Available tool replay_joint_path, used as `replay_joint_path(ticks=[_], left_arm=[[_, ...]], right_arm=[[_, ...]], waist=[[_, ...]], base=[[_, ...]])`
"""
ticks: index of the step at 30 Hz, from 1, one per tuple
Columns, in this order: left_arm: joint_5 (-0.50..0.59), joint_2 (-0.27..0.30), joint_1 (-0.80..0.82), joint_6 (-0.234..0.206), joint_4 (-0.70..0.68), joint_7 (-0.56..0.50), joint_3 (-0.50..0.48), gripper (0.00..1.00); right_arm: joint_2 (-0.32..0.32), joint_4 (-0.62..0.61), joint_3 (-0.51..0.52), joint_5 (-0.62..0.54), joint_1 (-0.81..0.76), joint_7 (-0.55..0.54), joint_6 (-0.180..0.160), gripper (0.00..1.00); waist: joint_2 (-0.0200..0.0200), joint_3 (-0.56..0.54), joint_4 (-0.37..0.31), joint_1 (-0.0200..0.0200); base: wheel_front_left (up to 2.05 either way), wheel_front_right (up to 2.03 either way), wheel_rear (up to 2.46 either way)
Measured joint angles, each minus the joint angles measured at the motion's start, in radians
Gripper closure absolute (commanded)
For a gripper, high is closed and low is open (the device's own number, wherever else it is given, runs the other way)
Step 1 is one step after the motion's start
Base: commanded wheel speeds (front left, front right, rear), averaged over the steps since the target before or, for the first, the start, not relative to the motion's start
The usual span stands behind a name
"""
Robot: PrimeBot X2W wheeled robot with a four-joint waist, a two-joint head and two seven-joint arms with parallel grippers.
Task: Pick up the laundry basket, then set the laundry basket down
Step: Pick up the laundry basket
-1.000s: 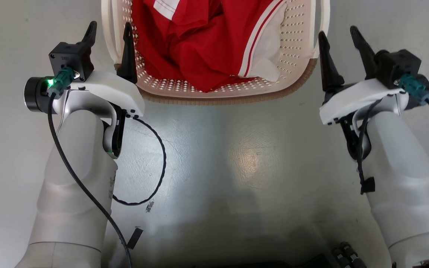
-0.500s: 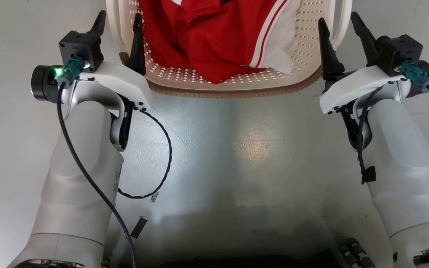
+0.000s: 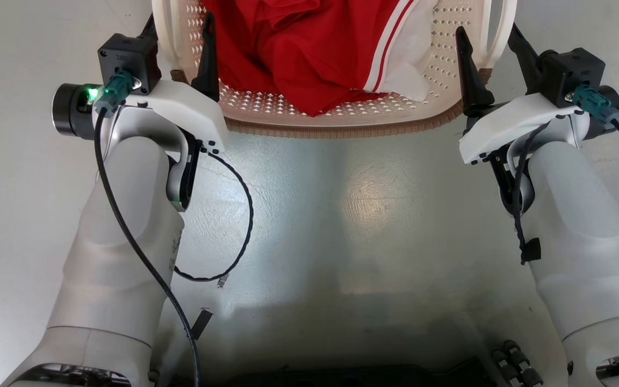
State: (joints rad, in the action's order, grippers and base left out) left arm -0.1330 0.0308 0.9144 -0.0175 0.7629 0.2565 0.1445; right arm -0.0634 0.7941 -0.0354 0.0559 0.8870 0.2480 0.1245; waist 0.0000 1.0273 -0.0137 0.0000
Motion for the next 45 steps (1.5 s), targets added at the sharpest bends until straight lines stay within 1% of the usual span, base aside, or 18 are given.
replay_joint_path(ticks=[10, 11, 12, 13, 14, 15, 16, 25, 30, 36, 42, 45], left_arm=[[0.000, 0.000, 0.000, 0.000, 0.018, 0.000, 0.006, 0.00], [0.000, 0.000, 0.000, 0.000, 0.019, 0.000, 0.006, 0.05], [0.000, 0.000, 0.000, 0.000, 0.020, 0.000, 0.006, 0.30], [0.000, 0.000, 0.000, 0.000, 0.022, 0.000, 0.006, 0.71], [0.000, 0.000, 0.000, 0.000, 0.028, 0.000, 0.006, 1.00], [0.000, 0.001, 0.002, 0.000, 0.038, 0.000, 0.005, 1.00], [-0.001, 0.006, 0.003, 0.000, 0.046, 0.001, 0.004, 1.00], [-0.030, 0.001, 0.014, -0.004, 0.083, -0.001, 0.022, 1.00], [-0.055, 0.000, 0.014, -0.009, 0.109, -0.001, 0.025, 1.00], [-0.093, 0.000, -0.008, -0.024, 0.134, -0.001, 0.048, 1.00], [-0.133, -0.001, -0.047, -0.044, 0.151, -0.001, 0.083, 1.00], [-0.166, -0.002, -0.074, -0.045, 0.168, -0.001, 0.107, 1.00]], right_arm=[[0.000, 0.001, -0.001, 0.000, 0.000, 0.000, 0.000, 0.00], [0.000, 0.001, -0.001, 0.000, 0.000, 0.000, 0.000, 0.00], [0.000, 0.001, -0.001, 0.000, 0.000, 0.000, 0.000, 0.00], [0.000, 0.000, -0.001, 0.000, 0.000, 0.000, 0.000, 0.00], [0.000, 0.000, -0.002, 0.000, 0.000, 0.000, 0.000, 0.38], [0.000, 0.001, -0.002, 0.001, 0.000, 0.000, 0.000, 0.74], [0.000, 0.002, -0.001, 0.010, 0.000, 0.000, 0.000, 1.00], [0.000, 0.029, -0.013, 0.060, -0.001, 0.004, 0.001, 1.00], [0.000, 0.042, -0.023, 0.062, -0.003, 0.004, 0.001, 1.00], [0.001, 0.074, -0.022, 0.060, -0.005, 0.004, 0.001, 1.00], [0.002, 0.131, -0.021, 0.054, -0.025, 0.004, 0.001, 1.00], [0.002, 0.169, -0.026, 0.044, -0.036, 0.004, 0.001, 1.00]], waist=[[0.0000, 0.002, -0.004, 0.0000], [0.0000, 0.002, -0.005, 0.0000], [0.0000, 0.003, -0.005, 0.0000], [0.0000, 0.003, -0.006, 0.0000], [0.0000, 0.003, -0.007, 0.0000], [0.0000, 0.004, -0.008, 0.0000], [0.0000, 0.003, -0.008, 0.0000], [0.0000, -0.015, -0.015, 0.0000], [0.0000, -0.044, -0.016, 0.0000], [0.0000, -0.091, -0.012, 0.0000], [0.0000, -0.153, -0.003, 0.0000], [0.0000, -0.190, 0.004, 0.0000]], base=[[0.00, 0.00, 0.00], [0.00, 0.00, 0.00], [0.00, 0.00, 0.00], [0.00, 0.00, 0.00], [0.00, 0.00, 0.00], [0.00, 0.00, 0.00], [0.00, 0.00, 0.00], [0.00, 0.00, 0.00], [0.00, 0.00, 0.00], [0.00, 0.00, 0.00], [0.00, 0.00, 0.00], [0.00, 0.00, 0.00]])
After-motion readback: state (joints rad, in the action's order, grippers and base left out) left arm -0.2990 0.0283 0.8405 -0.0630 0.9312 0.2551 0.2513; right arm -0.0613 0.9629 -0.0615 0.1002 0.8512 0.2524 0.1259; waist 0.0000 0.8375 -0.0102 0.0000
